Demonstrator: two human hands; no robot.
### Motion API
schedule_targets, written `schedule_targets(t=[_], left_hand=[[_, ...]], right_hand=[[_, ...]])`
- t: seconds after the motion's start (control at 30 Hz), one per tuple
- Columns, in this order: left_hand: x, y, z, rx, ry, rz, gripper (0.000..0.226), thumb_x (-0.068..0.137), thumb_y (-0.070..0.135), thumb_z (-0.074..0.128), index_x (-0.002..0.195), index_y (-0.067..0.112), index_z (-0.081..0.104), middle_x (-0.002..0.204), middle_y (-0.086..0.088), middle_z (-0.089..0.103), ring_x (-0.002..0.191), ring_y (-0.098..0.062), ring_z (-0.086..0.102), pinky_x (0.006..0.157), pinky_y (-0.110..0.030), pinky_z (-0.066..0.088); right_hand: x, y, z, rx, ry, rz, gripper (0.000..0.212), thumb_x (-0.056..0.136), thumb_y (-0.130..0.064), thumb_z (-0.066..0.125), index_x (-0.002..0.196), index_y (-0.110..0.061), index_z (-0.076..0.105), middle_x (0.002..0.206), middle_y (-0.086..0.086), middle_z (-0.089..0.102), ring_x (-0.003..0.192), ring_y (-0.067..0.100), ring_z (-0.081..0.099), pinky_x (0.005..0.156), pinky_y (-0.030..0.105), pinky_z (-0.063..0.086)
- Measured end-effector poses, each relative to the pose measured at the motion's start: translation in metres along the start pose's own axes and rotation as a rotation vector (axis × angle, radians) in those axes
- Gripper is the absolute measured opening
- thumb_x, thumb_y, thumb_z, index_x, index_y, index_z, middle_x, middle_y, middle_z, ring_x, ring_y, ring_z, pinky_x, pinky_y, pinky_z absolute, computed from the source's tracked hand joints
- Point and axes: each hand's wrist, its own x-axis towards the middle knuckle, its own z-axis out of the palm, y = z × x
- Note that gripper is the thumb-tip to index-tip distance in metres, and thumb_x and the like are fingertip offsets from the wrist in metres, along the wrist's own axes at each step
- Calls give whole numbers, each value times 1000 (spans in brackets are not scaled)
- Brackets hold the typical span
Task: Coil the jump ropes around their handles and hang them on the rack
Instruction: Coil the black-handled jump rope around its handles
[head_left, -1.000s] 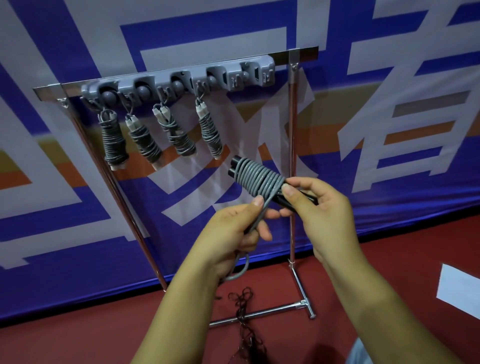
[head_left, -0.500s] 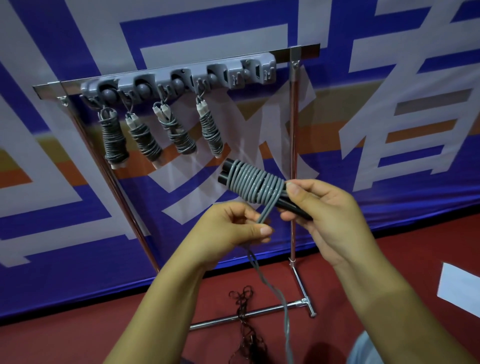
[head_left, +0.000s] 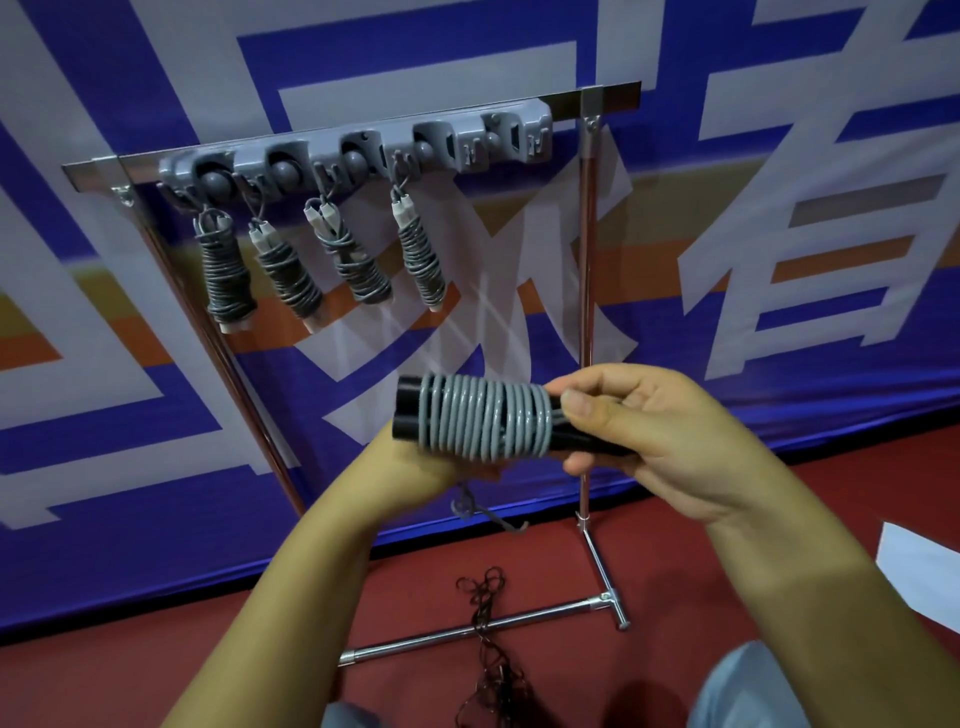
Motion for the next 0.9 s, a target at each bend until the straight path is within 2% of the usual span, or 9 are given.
schedule_targets(t=[0.07,0.17,0.27,0.37,0.5,0.57,0.67,0.8,0.9], left_hand=[[1,1,-6,46,-98,111,24,79,-9,59,74,14,60,66,5,61,59,-11,59,57,-26,49],[7,4,-6,-16,-134,75,15,74,-5,69,77,9,63,67,3,68,61,-9,64,59,-23,52],[13,6,-4,119,-58,84,8,74,3,75,76,6,68,68,4,69,65,-3,64,63,-15,49],[16,8,-6,208,40,98,15,67,10,81,70,13,66,60,11,65,59,1,59,61,-13,47],[19,11,-6,316,135,118,24,62,20,85,67,18,62,54,12,60,51,-1,54,53,-16,46],[17,14,-5,399,168,150,25,61,22,86,67,18,62,54,11,59,54,-2,54,53,-14,44],[14,15,-4,530,251,216,28,60,28,85,66,17,60,59,10,58,60,-10,56,58,-15,44],[7,14,-6,668,380,333,32,62,30,85,64,16,57,56,10,50,53,-10,50,49,-16,36],[1,18,-2,779,418,418,28,66,32,75,64,14,53,59,8,46,50,-18,45,44,-27,39]], right_hand=[[0,-2,-3,-21,-89,32,18,67,-21,67,79,-11,76,80,10,73,71,19,70,52,19,53],[-2,-5,-6,-93,-198,60,12,70,-18,72,80,-12,77,76,9,72,66,18,68,52,20,53],[-5,-9,-8,-200,-272,92,14,72,-14,67,84,-9,73,73,8,71,57,16,66,53,20,53],[-6,-13,-9,-317,-327,118,22,71,-16,66,90,-5,70,73,5,72,53,14,65,55,20,52],[-3,-12,-8,-429,-367,180,23,71,-21,69,89,-7,70,74,6,72,54,15,66,58,19,52],[-1,-8,-8,-485,-379,216,17,75,-18,71,87,-7,69,75,7,72,55,15,66,59,19,52],[-1,-1,-9,-527,-334,245,5,82,-12,69,83,-10,65,71,6,71,54,13,65,60,20,53],[0,5,-10,-613,-171,220,19,82,-21,71,82,-9,56,69,9,71,59,17,68,64,27,54],[5,11,-6,-776,-77,204,21,83,-27,71,85,-13,55,73,5,72,61,15,71,75,39,56]])
